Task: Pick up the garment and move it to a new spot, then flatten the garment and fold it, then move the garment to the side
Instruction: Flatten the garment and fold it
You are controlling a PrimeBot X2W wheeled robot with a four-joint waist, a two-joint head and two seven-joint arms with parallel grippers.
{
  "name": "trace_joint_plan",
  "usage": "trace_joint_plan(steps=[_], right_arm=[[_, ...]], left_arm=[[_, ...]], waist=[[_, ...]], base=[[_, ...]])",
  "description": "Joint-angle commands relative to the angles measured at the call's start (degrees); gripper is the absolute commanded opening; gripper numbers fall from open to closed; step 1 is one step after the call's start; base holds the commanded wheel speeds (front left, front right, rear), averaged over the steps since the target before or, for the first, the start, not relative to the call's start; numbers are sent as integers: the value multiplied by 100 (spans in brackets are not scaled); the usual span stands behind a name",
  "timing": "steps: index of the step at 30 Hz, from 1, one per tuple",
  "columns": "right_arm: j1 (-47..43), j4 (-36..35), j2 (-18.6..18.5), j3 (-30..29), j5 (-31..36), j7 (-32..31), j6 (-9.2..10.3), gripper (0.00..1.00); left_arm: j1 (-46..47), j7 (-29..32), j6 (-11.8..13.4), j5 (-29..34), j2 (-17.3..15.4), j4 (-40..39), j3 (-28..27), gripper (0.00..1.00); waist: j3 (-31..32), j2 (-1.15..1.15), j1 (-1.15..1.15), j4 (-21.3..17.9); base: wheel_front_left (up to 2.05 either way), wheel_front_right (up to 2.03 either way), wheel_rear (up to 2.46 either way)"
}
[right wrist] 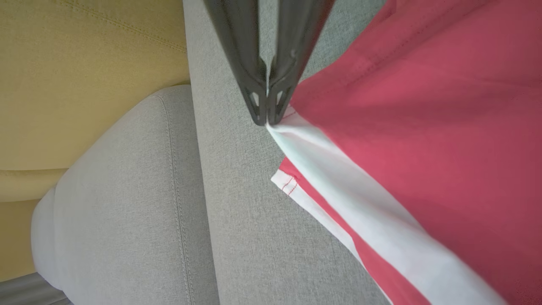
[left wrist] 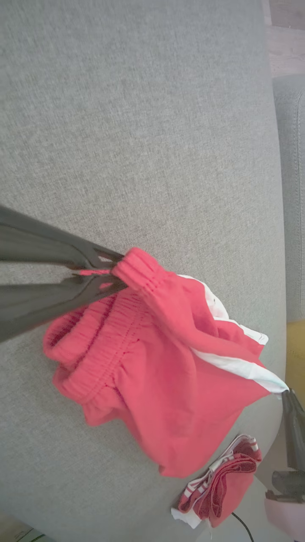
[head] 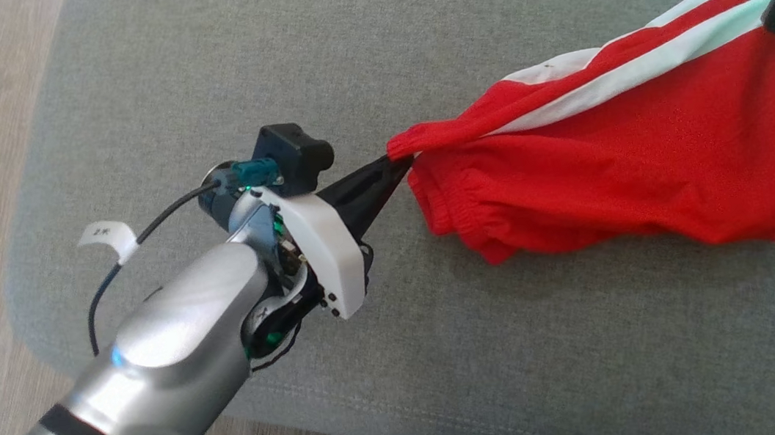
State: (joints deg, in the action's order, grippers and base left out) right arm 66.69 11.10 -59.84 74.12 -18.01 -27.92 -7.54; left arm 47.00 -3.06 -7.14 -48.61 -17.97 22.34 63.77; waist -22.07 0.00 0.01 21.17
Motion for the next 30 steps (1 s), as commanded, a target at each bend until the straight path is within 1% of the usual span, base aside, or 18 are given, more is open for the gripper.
trace_joint_plan(steps=[1, 5, 6, 7, 8, 9, 14, 17, 19, 21, 23, 24, 25, 27, 30], right_arm=[[-9, -35, -53, -77, 61, 15, 5, 0], [54, 144, 23, -77, 117, 60, 5, 0], [74, 191, 48, -77, 131, 85, 5, 11], [102, 236, 74, -77, 163, 130, 5, 89], [144, 298, 103, -77, 189, 181, 5, 100], [186, 365, 143, -77, 202, 253, 5, 100], [360, 814, 462, -77, 55, 607, 5, 100], [505, 1181, 687, -77, -271, 903, 5, 100], [621, 1508, 893, -154, -676, 1233, 5, 100], [619, 1856, 1126, -390, -971, 1611, 5, 100], [456, 2210, 1401, -782, -1309, 1983, 5, 100], [376, 2357, 1509, -928, -1348, 2164, 5, 100], [376, 2357, 1509, -928, -1348, 2164, 5, 100], [189, 2567, 1677, -1141, -1338, 2510, 5, 100], [-177, 2878, 1992, -1760, -1550, 3000, 5, 100]], left_arm=[[293, -64, -31, -31, -115, -69, -180, 0], [421, -164, -33, -118, -55, 80, -24, 0], [448, -194, -33, -137, -45, 119, 13, 0], [472, -224, -34, -156, -36, 161, 46, 12], [495, -251, -34, -173, -30, 211, 72, 43], [519, -289, -34, -177, -28, 289, 69, 99], [579, -451, -7, -127, -14, 674, 62, 100], [558, -580, 103, -140, -22, 873, -17, 100], [527, -706, 225, -182, -39, 981, -125, 100], [467, -845, 369, -249, -74, 1068, -277, 100], [387, -978, 502, -332, -110, 1100, -463, 100], [340, -1033, 574, -376, -129, 1098, -571, 100], [340, -1033, 574, -376, -129, 1098, -571, 100], [241, -1124, 714, -442, -163, 1043, -820, 100], [39, -1183, 942, -482, -211, 839, -1306, 100]], waist=[[-31, 0, -1, 16], [-98, 0, -1, 25], [-111, 0, -1, 21], [-122, 0, -1, 13], [-132, 0, -1, 1], [-140, 0, -1, -13], [-88, 0, -1, -172], [19, 0, -1, -308], [117, 0, -1, -429], [241, 0, -1, -573], [382, 0, -1, -720], [454, 0, -1, -790], [454, 0, -1, -790], [615, 0, -1, -918], [851, 0, -1, -1113]], base=[[0, 0, 0], [0, 0, 0], [0, 0, 0], [0, 0, 0], [0, 0, 0], [0, 0, 0], [0, 0, 0], [0, 0, 0], [0, 0, 0], [0, 0, 0], [0, 0, 0], [0, 0, 0], [0, 0, 0], [0, 0, 0], [0, 0, 0]])
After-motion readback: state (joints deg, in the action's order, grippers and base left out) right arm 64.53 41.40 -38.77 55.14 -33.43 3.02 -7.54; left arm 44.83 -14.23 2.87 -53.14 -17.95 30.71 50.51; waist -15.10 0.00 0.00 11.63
